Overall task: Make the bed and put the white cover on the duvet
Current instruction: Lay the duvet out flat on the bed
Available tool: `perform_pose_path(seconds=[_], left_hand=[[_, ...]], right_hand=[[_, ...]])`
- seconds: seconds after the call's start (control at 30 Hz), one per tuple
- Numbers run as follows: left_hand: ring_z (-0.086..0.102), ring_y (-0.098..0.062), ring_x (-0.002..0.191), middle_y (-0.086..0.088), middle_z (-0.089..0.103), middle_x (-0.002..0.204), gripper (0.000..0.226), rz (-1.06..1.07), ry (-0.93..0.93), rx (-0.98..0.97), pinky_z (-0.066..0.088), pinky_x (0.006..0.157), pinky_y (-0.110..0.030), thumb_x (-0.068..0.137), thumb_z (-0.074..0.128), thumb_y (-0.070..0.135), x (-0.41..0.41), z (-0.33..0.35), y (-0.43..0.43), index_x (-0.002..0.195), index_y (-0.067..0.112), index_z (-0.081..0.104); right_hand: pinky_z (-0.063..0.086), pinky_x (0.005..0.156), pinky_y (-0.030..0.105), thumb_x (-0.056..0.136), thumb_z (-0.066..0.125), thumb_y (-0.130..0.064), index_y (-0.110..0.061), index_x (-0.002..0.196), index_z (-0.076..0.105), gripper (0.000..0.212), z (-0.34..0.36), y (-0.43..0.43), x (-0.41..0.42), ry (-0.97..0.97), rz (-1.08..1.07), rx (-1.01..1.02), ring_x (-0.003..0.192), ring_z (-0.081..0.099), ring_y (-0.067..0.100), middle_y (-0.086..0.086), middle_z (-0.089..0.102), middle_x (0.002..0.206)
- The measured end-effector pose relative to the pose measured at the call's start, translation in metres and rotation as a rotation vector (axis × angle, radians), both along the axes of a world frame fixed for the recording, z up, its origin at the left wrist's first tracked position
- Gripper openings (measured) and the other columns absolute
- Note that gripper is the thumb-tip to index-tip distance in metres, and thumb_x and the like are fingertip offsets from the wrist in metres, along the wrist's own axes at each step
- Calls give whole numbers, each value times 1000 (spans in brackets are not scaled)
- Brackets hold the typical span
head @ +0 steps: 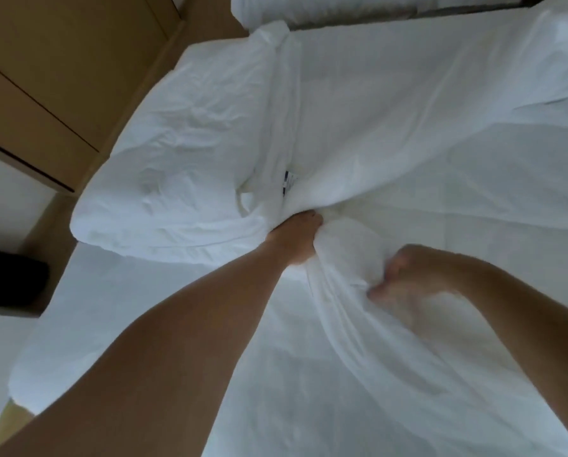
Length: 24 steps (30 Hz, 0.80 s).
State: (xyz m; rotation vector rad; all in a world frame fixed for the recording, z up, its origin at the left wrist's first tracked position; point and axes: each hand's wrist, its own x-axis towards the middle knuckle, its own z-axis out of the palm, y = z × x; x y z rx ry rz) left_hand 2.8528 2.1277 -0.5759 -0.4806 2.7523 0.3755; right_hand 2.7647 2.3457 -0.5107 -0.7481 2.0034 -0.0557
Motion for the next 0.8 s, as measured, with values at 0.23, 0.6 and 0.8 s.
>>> perform_pose_path(seconds=[0.23,0.6,0.8], left_hand=[[61,-31,77,-1,64,79,22,181,82,245,43,63,-34,85,50,1,112,15,11,73,18,57],[48,-28,109,-3,43,123,28,521,-60,70,45,83,-38,94,56,40,140,74,16,118,25,55],[64,-33,92,-8,61,108,54,766,-23,278,57,80,-46,94,57,31,140,29,29,139,30,27]], right_hand=[[47,98,38,70,80,-62,-29,159,11,117,-55,-120,52,-66,-382,-481,131,53,30,0,53,146],[49,94,38,97,56,-41,-17,123,65,36,-53,-56,165,-292,-34,-341,108,63,25,3,69,117],[49,85,34,98,51,-50,-19,105,67,35,-40,-47,164,-140,-7,-343,90,63,16,-6,69,99]])
